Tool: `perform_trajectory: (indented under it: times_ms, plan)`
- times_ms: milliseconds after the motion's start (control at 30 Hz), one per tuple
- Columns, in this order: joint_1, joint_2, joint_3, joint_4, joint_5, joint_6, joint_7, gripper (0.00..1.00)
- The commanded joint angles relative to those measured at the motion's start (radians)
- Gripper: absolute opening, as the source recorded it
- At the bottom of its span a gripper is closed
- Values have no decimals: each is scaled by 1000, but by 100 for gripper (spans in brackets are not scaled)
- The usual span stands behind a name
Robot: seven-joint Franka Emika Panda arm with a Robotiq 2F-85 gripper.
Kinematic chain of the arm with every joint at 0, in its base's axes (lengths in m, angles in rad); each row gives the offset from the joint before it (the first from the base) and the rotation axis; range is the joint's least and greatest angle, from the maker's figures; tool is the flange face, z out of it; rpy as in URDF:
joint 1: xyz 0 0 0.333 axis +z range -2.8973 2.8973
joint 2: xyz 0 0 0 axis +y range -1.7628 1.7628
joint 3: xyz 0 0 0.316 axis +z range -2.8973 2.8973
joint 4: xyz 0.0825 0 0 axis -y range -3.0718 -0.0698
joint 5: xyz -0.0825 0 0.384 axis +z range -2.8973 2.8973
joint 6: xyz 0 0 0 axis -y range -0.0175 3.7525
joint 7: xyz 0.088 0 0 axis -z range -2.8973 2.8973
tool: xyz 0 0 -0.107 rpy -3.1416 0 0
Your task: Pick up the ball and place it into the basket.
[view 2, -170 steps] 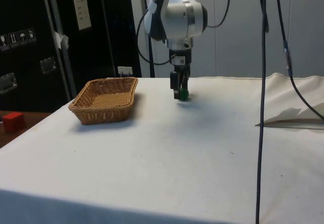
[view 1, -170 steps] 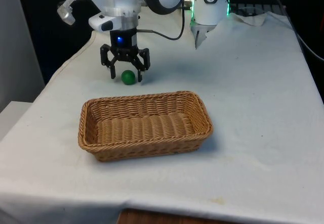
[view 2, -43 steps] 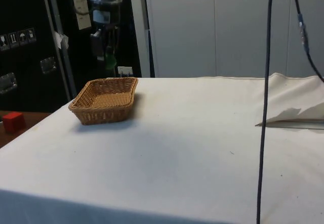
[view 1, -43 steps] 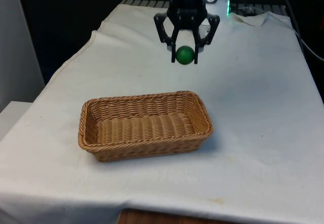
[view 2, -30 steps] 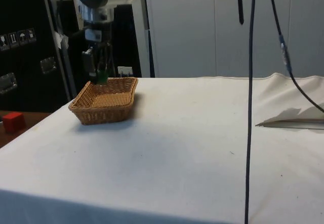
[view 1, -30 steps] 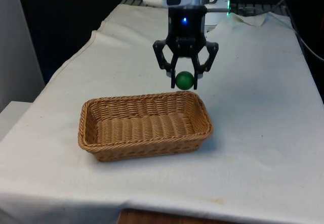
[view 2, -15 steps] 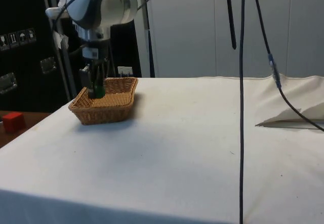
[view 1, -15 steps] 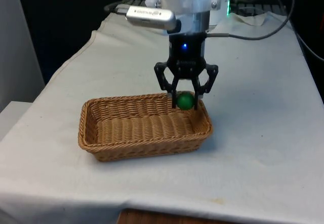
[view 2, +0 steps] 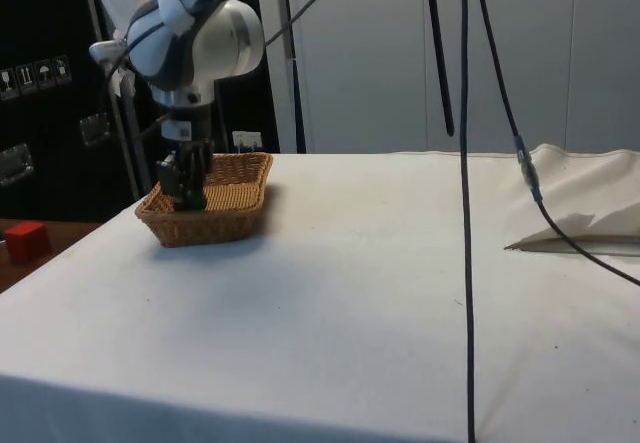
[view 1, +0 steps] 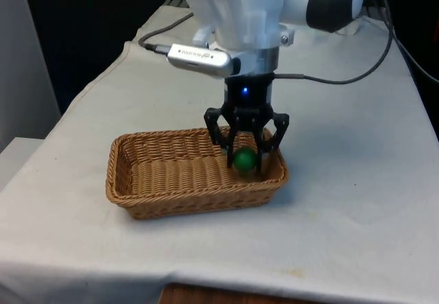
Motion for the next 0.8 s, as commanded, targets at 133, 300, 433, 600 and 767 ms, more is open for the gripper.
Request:
perform_trajectory:
  times_ms: [133, 300, 433, 600, 767]
  plan:
    - [-20, 52, 9, 43, 20, 4, -6, 0]
    - [-20, 64, 4, 57, 29, -4, -4, 0]
    - [-21, 64, 3, 58, 29, -5, -3, 0]
    - [-19, 65, 1, 57, 27, -4, -1, 0]
    - [-17, 65, 0, 56, 26, -3, 0, 22]
